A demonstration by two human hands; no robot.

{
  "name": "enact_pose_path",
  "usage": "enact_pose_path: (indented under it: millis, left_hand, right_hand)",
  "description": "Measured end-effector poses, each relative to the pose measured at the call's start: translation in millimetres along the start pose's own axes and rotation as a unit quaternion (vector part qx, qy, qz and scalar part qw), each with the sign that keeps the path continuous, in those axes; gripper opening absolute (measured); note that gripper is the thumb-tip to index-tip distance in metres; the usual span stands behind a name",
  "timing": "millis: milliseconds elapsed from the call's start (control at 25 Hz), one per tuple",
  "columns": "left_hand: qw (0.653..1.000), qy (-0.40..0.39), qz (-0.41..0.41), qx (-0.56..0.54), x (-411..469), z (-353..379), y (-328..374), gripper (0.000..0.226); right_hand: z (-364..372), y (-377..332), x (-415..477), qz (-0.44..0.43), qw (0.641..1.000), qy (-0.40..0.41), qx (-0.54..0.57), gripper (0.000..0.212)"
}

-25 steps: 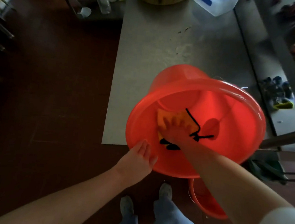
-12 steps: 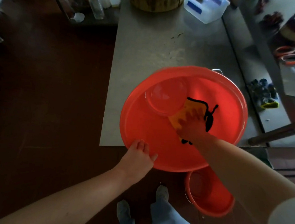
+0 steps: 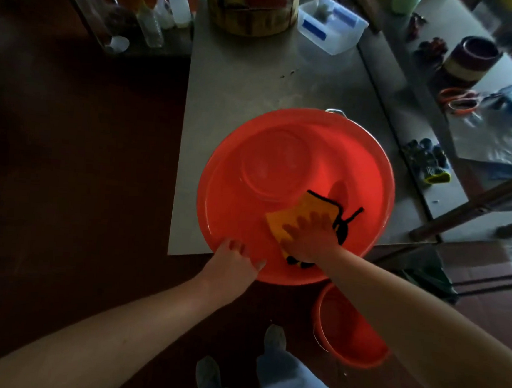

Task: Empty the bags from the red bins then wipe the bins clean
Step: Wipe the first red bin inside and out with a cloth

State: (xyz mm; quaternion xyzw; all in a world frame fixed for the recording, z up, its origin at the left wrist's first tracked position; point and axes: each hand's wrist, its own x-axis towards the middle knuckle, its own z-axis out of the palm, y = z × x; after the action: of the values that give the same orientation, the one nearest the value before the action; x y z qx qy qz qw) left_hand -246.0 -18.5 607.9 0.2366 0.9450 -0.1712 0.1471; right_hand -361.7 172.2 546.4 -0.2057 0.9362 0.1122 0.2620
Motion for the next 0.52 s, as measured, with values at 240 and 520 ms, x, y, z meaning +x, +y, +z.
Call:
enact_pose_path:
  millis: [240,520]
  left_hand:
    - [0.998,0.028,0.022,0.047,2.6,4.6,0.8,0.047]
    - [0.995,0.054,0.052,0.068,-3.2,2.6,-15.4,0.032]
  right_hand:
    - [-9.4,32.2,-25.4,0.072,0.995,0.015,-0.068,0.062]
    - [-7.2,-30.2,-76.5,0.041,0.995,-0.089,0.031,0.066]
